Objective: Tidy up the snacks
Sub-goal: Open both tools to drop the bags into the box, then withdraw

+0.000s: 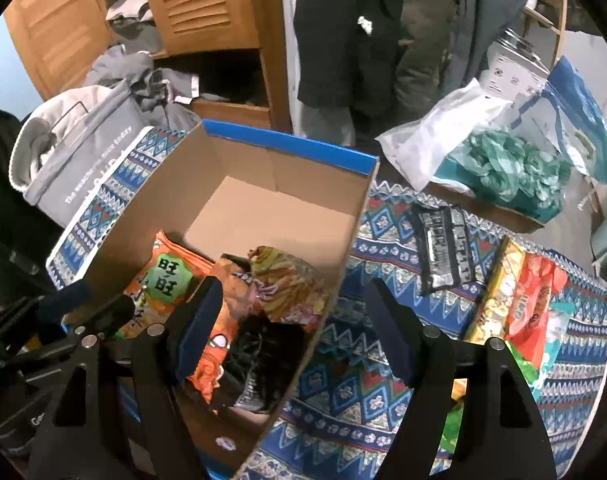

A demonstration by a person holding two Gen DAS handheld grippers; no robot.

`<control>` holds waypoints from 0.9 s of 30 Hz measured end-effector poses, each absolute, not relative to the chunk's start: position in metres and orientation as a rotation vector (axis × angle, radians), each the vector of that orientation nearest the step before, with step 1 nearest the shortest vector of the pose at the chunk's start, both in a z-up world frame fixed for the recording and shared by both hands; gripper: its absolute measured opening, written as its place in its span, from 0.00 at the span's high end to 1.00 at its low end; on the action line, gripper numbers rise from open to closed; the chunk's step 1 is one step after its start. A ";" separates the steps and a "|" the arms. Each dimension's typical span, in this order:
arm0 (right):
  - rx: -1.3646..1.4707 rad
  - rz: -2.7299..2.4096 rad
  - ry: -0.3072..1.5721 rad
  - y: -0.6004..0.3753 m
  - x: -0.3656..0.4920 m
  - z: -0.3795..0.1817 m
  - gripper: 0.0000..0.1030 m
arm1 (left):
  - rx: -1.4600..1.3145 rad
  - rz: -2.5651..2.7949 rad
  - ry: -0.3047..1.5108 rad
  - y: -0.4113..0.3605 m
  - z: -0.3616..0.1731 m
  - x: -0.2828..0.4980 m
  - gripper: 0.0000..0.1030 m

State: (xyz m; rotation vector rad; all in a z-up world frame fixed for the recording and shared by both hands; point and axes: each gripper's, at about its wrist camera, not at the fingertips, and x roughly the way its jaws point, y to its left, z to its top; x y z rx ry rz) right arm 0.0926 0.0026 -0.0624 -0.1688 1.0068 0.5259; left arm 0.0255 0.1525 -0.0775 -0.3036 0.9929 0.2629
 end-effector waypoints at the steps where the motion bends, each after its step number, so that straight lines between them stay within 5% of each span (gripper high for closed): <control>1: -0.164 0.522 1.007 -0.001 0.093 -0.062 0.28 | -0.301 0.261 0.992 0.151 -0.077 0.026 0.44; 27: -0.061 0.317 1.018 -0.125 0.088 -0.059 0.28 | -0.176 0.126 0.988 0.059 -0.062 0.036 0.36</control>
